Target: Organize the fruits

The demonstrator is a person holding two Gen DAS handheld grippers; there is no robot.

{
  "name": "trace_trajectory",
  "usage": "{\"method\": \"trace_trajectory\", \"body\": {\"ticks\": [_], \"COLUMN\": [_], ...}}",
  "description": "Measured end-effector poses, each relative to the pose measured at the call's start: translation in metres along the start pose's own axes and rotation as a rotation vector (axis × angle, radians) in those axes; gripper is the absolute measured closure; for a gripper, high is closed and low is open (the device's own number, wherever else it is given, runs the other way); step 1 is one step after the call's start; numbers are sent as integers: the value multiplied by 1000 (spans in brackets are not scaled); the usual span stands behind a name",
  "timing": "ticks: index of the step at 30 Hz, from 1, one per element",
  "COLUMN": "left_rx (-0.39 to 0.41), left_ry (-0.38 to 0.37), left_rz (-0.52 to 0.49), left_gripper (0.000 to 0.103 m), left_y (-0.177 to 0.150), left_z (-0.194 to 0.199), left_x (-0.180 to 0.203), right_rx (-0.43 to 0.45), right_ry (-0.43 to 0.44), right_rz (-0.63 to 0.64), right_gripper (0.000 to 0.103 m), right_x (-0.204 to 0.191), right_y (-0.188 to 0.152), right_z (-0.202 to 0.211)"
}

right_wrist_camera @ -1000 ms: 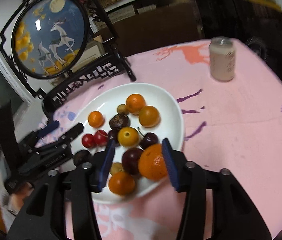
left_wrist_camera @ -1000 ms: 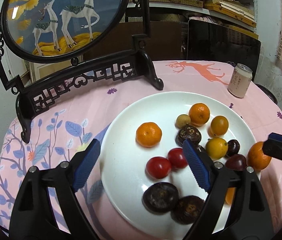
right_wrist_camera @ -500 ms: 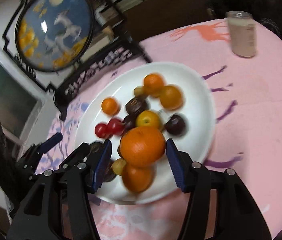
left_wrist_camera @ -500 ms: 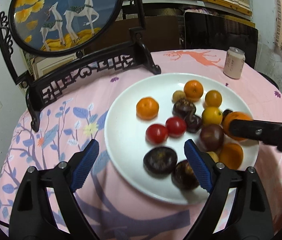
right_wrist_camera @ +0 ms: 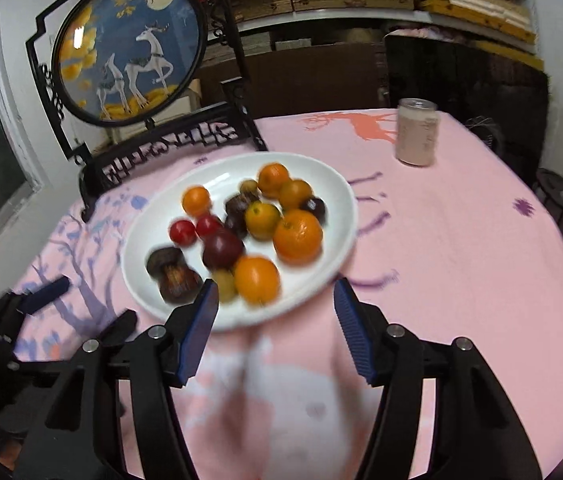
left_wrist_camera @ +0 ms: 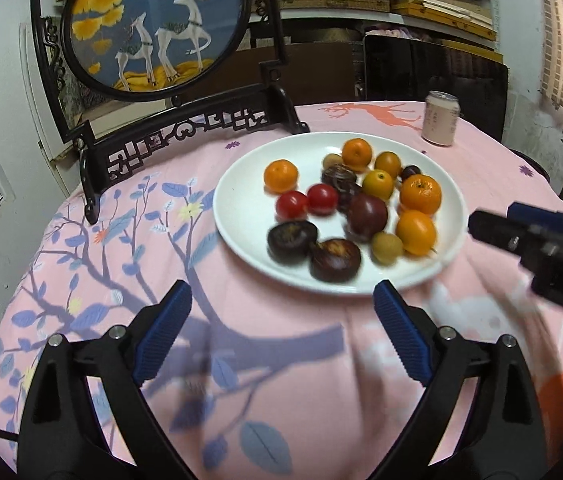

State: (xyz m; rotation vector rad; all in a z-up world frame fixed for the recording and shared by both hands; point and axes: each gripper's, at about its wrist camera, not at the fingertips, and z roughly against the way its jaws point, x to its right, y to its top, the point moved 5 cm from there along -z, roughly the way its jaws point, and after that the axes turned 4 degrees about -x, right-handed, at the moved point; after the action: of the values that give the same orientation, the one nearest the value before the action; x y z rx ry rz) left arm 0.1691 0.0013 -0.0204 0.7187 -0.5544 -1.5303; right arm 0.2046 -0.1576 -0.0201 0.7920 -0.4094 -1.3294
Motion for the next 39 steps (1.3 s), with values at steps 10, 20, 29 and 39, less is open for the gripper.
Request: {"method": "trace_trajectory", "body": {"ticks": [10, 20, 29, 39], "left_rx": [37, 27, 29, 50], "left_ry": [-2, -48, -65, -79], "left_rz": [13, 51, 60, 66], "left_gripper": [2, 2, 2, 2], "left_y": [-32, -31, -30, -29], "left_z": [30, 31, 32, 34], "left_x": [8, 3, 2, 2], "right_rx": [27, 25, 22, 21], "right_ry": [-50, -29, -31, -31], "right_rz": [-43, -23, -19, -13], "right_gripper": [32, 32, 31, 31], "right_x": [9, 3, 3, 1], "right_y": [-46, -48, -48, -49], "right_z": [21, 24, 24, 24]}}
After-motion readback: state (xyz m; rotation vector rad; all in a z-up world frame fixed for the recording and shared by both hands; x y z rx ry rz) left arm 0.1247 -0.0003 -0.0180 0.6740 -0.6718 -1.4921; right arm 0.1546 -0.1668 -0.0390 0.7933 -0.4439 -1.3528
